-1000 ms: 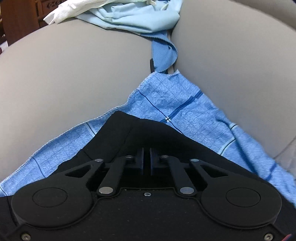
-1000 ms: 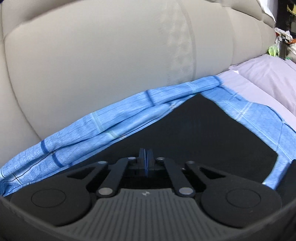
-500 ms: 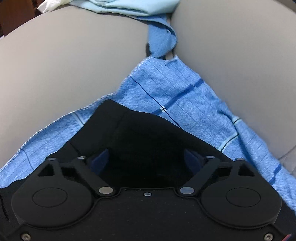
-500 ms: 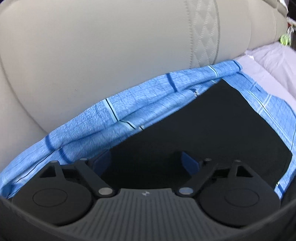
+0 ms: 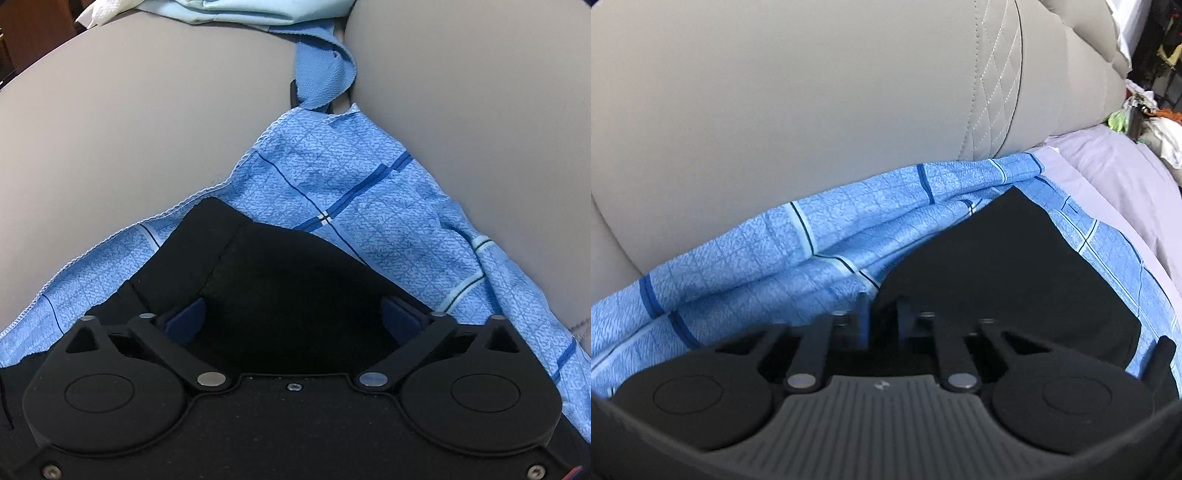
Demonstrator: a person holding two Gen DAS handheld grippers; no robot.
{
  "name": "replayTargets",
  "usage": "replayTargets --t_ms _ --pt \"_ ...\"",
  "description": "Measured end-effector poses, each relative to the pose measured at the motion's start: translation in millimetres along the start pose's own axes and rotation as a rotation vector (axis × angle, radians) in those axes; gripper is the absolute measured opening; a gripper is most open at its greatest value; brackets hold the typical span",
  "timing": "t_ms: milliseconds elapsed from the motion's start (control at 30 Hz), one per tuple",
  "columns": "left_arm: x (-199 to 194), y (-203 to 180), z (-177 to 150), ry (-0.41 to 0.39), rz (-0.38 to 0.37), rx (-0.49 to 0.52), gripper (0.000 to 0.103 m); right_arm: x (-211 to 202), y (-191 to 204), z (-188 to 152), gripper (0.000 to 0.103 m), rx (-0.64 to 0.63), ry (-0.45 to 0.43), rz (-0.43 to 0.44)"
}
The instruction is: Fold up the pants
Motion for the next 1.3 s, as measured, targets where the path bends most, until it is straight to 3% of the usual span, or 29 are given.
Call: replayTargets --t_ms 67,100,133,167,400,667,1033,1300 --pt "-7 -7 0 -0.028 -0.017 0.057 0.064 -1 -8 -1 0.005 0.037 0.018 0.04" --pt "-12 -10 0 -0.041 -0.004 0.099 0.04 -3 -13 -2 0.004 0.057 0.026 0.065" --pt "-16 -10 0 -0.046 0.041 0.127 0.009 -5 -18 -3 0.003 0.071 0.027 0.085" --pt "-18 -6 -2 -0.042 0.073 0.139 0.007 -8 -23 -3 0.003 0.081 0.018 0.1" --pt "-51 16 -6 -0.046 -0.108 0.1 0.001 -40 -77 -16 0.003 0.143 -0.076 0.227" --pt "-104 56 -22 -0.043 -0.215 0.098 0.001 -58 -172 -77 0.003 0.232 -0.139 0.337" --pt "-194 130 -61 -0.038 -0.301 0.091 0.0 -66 -255 -171 0.003 0.283 -0.174 0.331" --pt "-214 180 -102 0.003 -0.256 0.114 0.001 -61 -279 -219 0.003 0.286 -0.148 0.298"
Point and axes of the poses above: each gripper's, at about its wrist camera, not at the fingertips, and x roughly the way its jaws point, y to its left, z to its top, the point moved 9 cm from there along x, roughly the way its jaws point, and after that the axes turned 15 degrees about -z, right-handed, at the moved point
